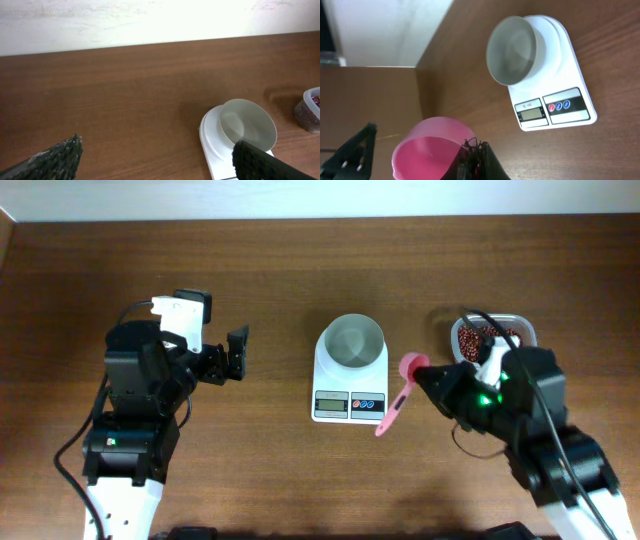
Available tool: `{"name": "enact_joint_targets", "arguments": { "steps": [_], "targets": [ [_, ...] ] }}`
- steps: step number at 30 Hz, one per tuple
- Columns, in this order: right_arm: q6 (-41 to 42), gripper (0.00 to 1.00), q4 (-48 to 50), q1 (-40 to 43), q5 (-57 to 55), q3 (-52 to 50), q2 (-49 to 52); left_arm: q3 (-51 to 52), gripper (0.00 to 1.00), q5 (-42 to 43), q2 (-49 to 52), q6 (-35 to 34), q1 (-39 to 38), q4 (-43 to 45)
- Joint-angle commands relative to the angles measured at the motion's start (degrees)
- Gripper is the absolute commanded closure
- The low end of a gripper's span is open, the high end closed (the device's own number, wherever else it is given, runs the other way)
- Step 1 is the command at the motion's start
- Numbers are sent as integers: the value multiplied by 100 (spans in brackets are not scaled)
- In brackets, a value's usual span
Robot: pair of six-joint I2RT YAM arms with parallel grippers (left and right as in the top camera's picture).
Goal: Scoop and weigh 50g on scale
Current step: 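Carry the pink scoop with the right gripper toward the scale center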
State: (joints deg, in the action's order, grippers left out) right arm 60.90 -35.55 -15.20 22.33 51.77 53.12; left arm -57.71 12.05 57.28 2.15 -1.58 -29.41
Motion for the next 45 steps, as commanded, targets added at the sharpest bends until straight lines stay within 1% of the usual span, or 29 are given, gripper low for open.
{"name": "enact_joint_targets", "arguments": {
  "steps": [1, 4, 7, 14, 16, 31, 39, 45],
  "targets": [
    [219, 96, 448, -308, 240, 74, 555, -94, 1, 61, 4, 46, -2, 13],
    [219, 96, 1036, -782, 269, 74, 905, -94, 1, 61, 4, 46, -2, 13],
    [219, 96, 1165, -955, 249, 74, 992, -94, 1, 61, 4, 46, -2, 13],
    [219, 96, 1355, -953, 129, 74, 994, -94, 1, 61, 4, 46, -2, 13],
    [216, 96, 1353, -953, -35, 74, 999, -94, 1, 61, 4, 46, -2, 13],
    [190, 96, 1196, -953, -57, 74, 1012, -94, 1, 61, 4, 46, -2, 13],
    [195, 96, 1207, -953, -168, 74, 1266, -94, 1, 61, 4, 46, -2, 13],
    [457, 96, 1751, -1095, -162, 74, 1635, -94, 1, 61, 4, 46, -2, 13]
  ]
}}
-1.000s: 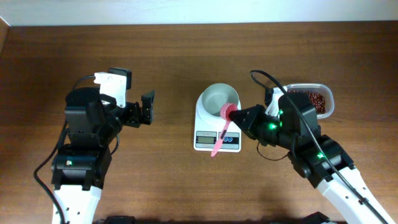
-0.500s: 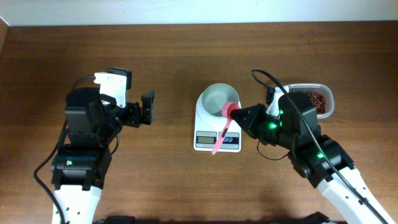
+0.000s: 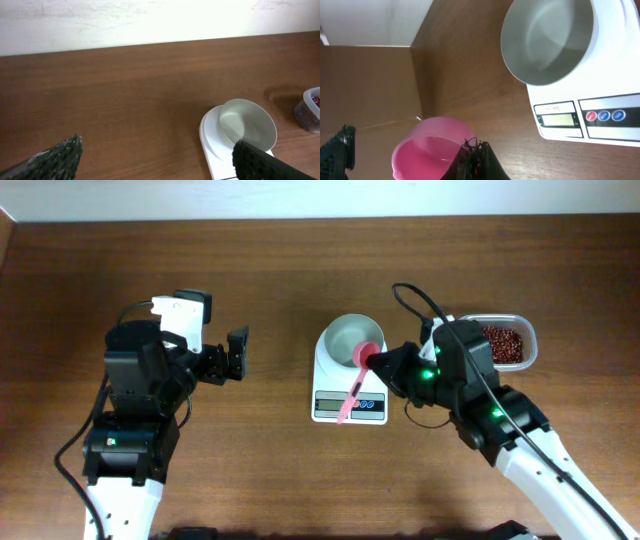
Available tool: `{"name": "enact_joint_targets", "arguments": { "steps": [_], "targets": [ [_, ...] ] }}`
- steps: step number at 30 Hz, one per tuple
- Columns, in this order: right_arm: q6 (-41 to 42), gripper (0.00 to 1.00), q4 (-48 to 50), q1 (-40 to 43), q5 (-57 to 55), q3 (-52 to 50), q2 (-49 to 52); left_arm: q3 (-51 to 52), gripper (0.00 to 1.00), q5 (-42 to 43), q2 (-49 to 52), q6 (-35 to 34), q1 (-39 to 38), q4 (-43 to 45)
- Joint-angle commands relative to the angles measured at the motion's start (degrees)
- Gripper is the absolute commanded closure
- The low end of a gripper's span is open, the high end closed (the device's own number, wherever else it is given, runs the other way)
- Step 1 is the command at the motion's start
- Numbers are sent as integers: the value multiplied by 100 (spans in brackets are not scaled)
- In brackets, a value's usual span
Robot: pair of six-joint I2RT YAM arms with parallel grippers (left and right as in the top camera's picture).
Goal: Scoop and weigh 50g on scale
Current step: 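Carry the pink scoop with the right gripper toward the scale center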
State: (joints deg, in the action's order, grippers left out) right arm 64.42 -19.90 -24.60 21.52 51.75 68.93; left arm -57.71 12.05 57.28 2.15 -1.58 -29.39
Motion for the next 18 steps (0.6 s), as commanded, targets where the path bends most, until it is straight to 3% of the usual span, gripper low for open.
{"name": "enact_joint_targets", "arguments": {
  "steps": [1, 5, 10, 18],
  "targets": [
    [103, 96, 236, -214, -92, 76, 57, -94, 1, 61, 4, 46, -2, 9],
    [111, 96, 212, -483, -321, 76, 57, -94, 1, 61, 4, 46, -2, 11],
    [850, 96, -90, -691, -616, 76, 57, -94, 1, 61, 4, 46, -2, 11],
    [850, 96, -114, -691, -610, 76, 57, -94, 1, 61, 4, 46, -2, 11]
  ]
}}
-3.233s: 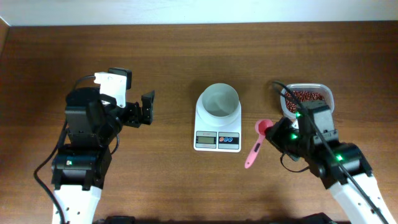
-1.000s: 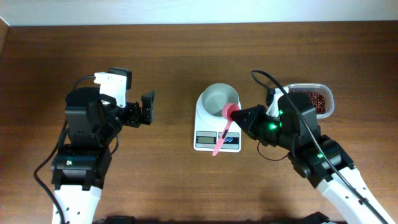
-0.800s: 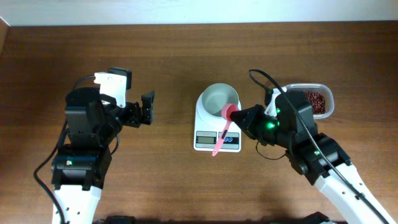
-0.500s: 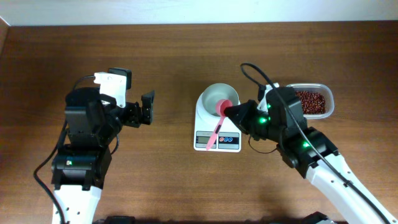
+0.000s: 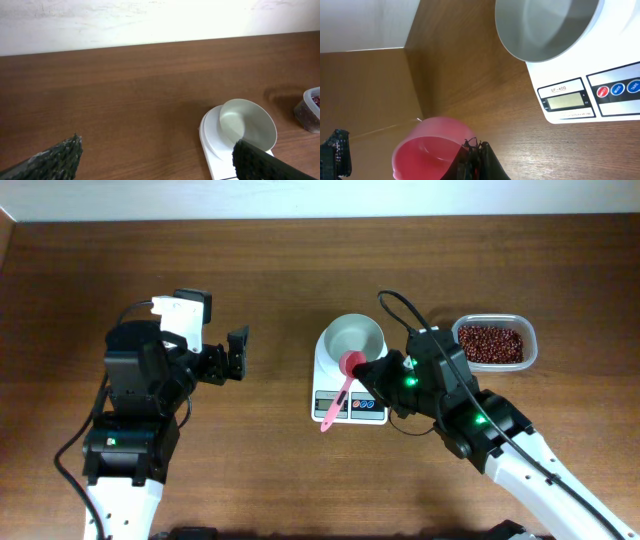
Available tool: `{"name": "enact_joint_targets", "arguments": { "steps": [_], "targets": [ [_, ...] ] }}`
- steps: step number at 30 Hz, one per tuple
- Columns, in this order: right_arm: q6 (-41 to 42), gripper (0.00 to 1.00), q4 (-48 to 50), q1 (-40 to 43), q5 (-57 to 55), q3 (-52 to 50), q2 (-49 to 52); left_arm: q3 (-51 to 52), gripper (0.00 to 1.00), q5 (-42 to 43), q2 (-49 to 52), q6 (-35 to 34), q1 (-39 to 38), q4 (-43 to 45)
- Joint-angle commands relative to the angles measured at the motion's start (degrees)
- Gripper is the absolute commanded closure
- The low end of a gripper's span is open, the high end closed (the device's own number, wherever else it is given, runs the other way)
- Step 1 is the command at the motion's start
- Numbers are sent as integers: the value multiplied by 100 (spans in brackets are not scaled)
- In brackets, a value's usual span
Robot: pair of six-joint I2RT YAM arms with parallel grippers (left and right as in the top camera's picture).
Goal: Scoop and weigh 50g on scale
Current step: 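Carry the pink scoop with the right gripper toward the scale center, then bring the left gripper to the scoop cup and grasp it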
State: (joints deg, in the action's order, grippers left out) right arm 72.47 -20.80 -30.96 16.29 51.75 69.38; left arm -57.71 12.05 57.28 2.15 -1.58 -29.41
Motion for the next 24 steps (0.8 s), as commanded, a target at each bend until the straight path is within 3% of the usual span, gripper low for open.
{"name": "enact_joint_targets", "arguments": {
  "steps": [1, 4, 18, 21, 24],
  "targets": [
    [42, 96, -46, -55, -87, 76, 11, -94, 1, 61, 4, 46, -2, 11],
    [-219, 96, -293, -55, -87, 74, 11, -94, 1, 61, 4, 46, -2, 13],
    [-4389, 96, -1488, -52, -387, 76, 11, -94, 1, 61, 4, 46, -2, 13],
    [-4485, 96, -2704, -52, -1547, 70, 11, -94, 1, 61, 4, 46, -2, 11],
    [-4621, 96, -2540, -52, -962, 70, 11, -94, 1, 61, 4, 46, -2, 13]
  ]
}}
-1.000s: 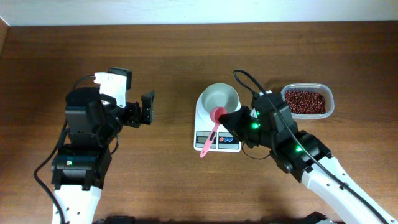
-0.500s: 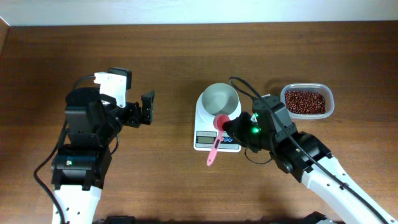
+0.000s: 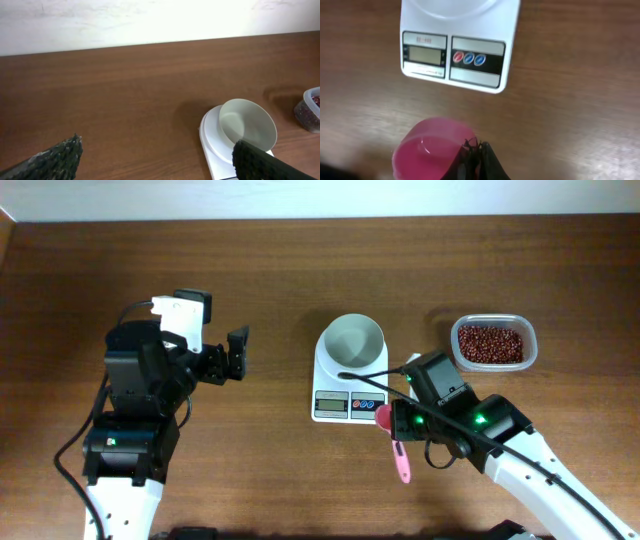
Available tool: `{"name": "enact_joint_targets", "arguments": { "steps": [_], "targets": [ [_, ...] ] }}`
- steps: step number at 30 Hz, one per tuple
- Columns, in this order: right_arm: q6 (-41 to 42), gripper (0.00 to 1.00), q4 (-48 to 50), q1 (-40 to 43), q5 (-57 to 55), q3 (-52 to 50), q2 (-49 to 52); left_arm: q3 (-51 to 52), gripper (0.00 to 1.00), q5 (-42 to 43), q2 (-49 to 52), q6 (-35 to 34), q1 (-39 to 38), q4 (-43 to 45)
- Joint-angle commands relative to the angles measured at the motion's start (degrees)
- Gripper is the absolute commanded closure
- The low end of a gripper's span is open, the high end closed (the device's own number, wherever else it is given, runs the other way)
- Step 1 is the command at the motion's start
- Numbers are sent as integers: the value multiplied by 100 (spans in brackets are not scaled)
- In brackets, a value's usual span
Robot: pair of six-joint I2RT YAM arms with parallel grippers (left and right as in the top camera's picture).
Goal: Scoop and weigh 50g on scale
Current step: 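Bring the left gripper to the scoop cup and grasp it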
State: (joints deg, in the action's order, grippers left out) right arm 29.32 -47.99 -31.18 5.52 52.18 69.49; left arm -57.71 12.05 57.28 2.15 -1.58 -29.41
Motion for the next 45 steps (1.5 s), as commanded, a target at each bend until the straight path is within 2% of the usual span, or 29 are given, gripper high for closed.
{"name": "enact_joint_targets", "arguments": {
  "steps": [1, 3, 4, 8, 9, 10, 13, 16, 18, 19, 21, 22, 24, 25, 26, 27, 29, 31, 32, 34, 38, 40, 42, 45],
  "targets": [
    [-461, 96, 400, -31, 417, 26, 0, -94, 1, 63, 4, 46, -2, 13],
    [-485, 96, 745, -31, 752, 26, 0, -94, 1, 63, 4, 46, -2, 13],
    [-118, 96, 1019, -31, 892, 26, 0, -94, 1, 66, 4, 44, -2, 13],
    [3101, 96, 1425, -31, 887, 26, 0, -94, 1, 70, 4, 44, -2, -52],
    [3560, 96, 1644, -33, 898, 26, 0, -94, 1, 240, 4, 44, -15, -98],
    [3633, 96, 1882, -33, 942, 26, 0, -94, 1, 361, 4, 44, -13, -188],
    [3403, 96, 2448, -33, 1172, 26, 0, -94, 1, 463, 4, 46, -13, -780],
    [2813, 96, 2487, -31, 1211, 26, 15, -94, 1, 955, 4, 46, -13, -1447],
    [2634, 96, 2492, -31, 1346, 26, 24, -94, 1, 1008, 4, 46, -13, -1626],
    [2269, 96, 2496, -31, 1456, 26, 26, -94, 4, 1008, 4, 46, -13, -1655],
    [1475, 96, 2433, -33, 1506, 26, 37, -94, 14, 1185, 4, 44, -13, -1657],
    [1150, 96, 2420, -31, 1504, 26, 42, -94, 33, 1392, 4, 42, -13, -1652],
    [946, 96, 2448, -31, 1486, 26, 42, -94, 46, 1561, 4, -345, -15, -1655],
    [955, 96, 2490, -31, 1486, 26, 42, -94, 47, 1563, 4, -667, -15, -1655],
    [970, 96, 2516, -31, 1491, 26, 42, -94, 42, 1567, 11, -1056, -13, -1657],
    [966, 96, 2518, -33, 1488, 26, 42, -94, 30, 1674, 20, -1488, -15, -1659],
    [962, 96, 2509, -31, 1482, 26, 59, -92, 18, 2345, 55, -1670, -15, -1652],
    [966, 96, 2590, -33, 1464, 26, 173, -83, 18, 2723, 83, -1670, -81, -1657],
    [970, 96, 2649, -37, 1510, 26, 269, -83, 12, 2693, 92, -1665, -179, -1652],
    [1008, 96, 2846, -37, 1840, 26, 509, -83, 11, 2549, 166, -1665, -568, -1580],
    [1047, 96, 2966, -37, 1982, 28, 629, -83, 17, 1849, 470, -1672, -1375, -1478],
    [1073, 96, 3029, -37, 2111, 28, 632, -83, 17, 1784, 667, -1672, -1620, -1405],
    [1073, 96, 3032, -37, 2240, 28, 632, -83, 23, 1709, 938, -1672, -1814, -1259],
    [1075, 96, 3029, -37, 2374, 28, 632, -83, 27, 1530, 1241, -1696, -1878, -1121]
  ]
}}
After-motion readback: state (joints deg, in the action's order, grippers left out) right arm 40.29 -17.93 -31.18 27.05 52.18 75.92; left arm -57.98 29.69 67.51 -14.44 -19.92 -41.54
